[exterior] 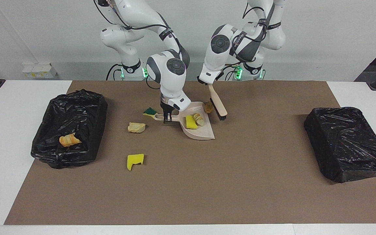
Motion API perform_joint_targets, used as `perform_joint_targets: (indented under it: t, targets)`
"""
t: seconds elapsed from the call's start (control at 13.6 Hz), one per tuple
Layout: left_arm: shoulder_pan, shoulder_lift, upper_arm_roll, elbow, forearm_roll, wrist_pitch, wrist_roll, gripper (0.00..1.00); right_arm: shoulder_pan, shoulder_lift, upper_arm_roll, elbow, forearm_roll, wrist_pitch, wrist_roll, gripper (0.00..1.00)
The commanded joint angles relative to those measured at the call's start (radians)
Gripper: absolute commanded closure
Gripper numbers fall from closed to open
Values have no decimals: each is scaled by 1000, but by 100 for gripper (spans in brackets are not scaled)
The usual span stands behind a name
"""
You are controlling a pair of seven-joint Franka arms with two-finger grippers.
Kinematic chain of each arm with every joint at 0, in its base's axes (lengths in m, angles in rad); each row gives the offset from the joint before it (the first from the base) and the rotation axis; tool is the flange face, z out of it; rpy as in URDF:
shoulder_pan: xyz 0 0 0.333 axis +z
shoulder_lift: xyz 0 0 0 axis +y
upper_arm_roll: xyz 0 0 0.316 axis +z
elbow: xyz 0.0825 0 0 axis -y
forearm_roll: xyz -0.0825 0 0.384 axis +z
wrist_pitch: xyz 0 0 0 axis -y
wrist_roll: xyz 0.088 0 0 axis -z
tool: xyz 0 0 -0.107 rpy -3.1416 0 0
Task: Sweep and dump trash in bin
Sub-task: 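Brush the gathered trash into the dustpan with the left gripper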
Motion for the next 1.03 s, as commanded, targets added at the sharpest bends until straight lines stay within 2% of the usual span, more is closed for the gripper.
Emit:
perform_joint_targets:
  t: [0.0,0.15,0.37,0.59,0.74,0.96]
  targets:
    - [13,-128,-6,-176,9,-3,-3,100,-10,-22,8,-25,-22,9,-25,100]
    - [3,-208,-12,-299,7,76,-15,100,-12,-24,8,-31,-22,17,-69,100]
    - [-48,-135,-13,-326,3,240,-47,100,4,-28,8,-37,-15,17,-60,100]
    - [-65,-36,-15,-265,-52,409,-38,100,21,-36,8,-46,-9,17,-57,100]
    - [-95,24,-17,-179,-77,432,-2,100,22,-36,8,-46,-9,10,-18,100]
    - [-103,67,-16,-92,-86,423,29,100,22,-37,10,-46,-9,6,7,100]
